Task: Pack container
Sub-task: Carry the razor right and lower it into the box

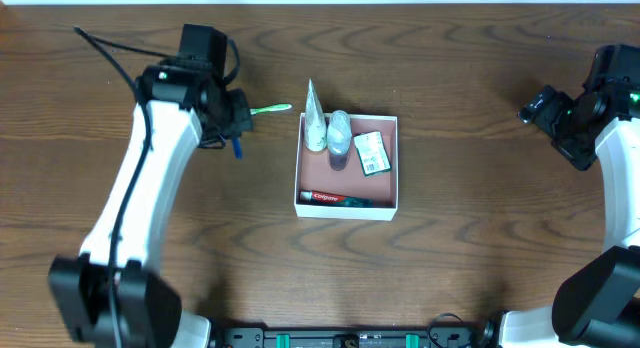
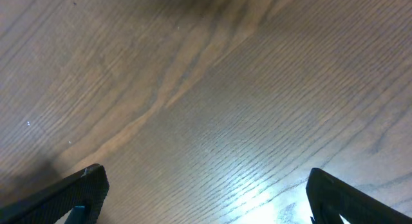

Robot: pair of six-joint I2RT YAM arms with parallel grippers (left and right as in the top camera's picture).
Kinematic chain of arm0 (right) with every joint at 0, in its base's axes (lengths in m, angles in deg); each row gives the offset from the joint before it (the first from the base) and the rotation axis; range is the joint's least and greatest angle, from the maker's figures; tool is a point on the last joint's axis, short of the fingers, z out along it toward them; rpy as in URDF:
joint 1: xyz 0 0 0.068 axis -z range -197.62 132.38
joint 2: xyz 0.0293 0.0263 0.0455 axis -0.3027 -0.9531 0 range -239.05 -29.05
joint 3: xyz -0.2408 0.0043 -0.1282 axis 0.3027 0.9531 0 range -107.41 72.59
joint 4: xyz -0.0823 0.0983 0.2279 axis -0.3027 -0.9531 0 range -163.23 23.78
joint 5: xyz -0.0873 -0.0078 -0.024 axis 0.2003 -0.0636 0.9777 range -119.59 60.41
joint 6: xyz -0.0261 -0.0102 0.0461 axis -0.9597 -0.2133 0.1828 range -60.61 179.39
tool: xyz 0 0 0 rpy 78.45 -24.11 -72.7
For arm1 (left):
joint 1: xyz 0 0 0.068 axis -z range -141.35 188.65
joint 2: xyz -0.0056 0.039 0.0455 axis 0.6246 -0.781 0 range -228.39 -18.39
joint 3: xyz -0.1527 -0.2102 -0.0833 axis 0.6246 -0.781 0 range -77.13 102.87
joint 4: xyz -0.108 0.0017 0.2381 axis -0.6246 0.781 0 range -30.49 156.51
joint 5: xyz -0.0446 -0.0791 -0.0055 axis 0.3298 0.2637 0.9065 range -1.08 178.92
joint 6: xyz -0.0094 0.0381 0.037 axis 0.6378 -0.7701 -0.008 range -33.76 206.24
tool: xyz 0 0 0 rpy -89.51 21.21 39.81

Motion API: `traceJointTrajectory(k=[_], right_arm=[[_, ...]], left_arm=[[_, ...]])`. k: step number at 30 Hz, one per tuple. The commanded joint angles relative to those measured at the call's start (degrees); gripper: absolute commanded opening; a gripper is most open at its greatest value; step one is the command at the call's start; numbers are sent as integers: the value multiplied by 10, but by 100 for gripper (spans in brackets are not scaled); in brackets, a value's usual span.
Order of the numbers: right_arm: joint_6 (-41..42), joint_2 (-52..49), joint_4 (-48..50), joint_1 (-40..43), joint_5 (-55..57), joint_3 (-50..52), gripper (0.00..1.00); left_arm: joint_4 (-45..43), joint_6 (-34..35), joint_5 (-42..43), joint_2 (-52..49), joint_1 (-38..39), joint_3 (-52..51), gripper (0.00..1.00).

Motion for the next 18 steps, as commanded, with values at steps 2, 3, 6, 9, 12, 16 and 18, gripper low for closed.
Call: traceJointTrajectory(k=[2, 3, 6, 9, 12, 16, 18], right_arm=[[0, -3, -1, -4, -2, 0, 99], [0, -3, -1, -4, -2, 0, 99], [0, -3, -1, -4, -2, 0, 99], [0, -3, -1, -4, -2, 0, 99], [0, -3, -1, -4, -2, 0, 99], [0, -3, -1, -4, -2, 0, 99], [0, -3, -1, -4, -2, 0, 99]], left_arm=[[6, -88, 0, 50, 60, 9, 6], [6, -94, 0, 59, 77, 9, 6], [0, -113, -1, 74, 136, 9, 6], [-10, -134, -1, 74, 195, 9, 6], [-28, -140, -23, 70, 245, 9, 6], [-56, -139, -48, 64, 298, 9, 6], [-71, -139, -48, 60, 318, 8, 6]])
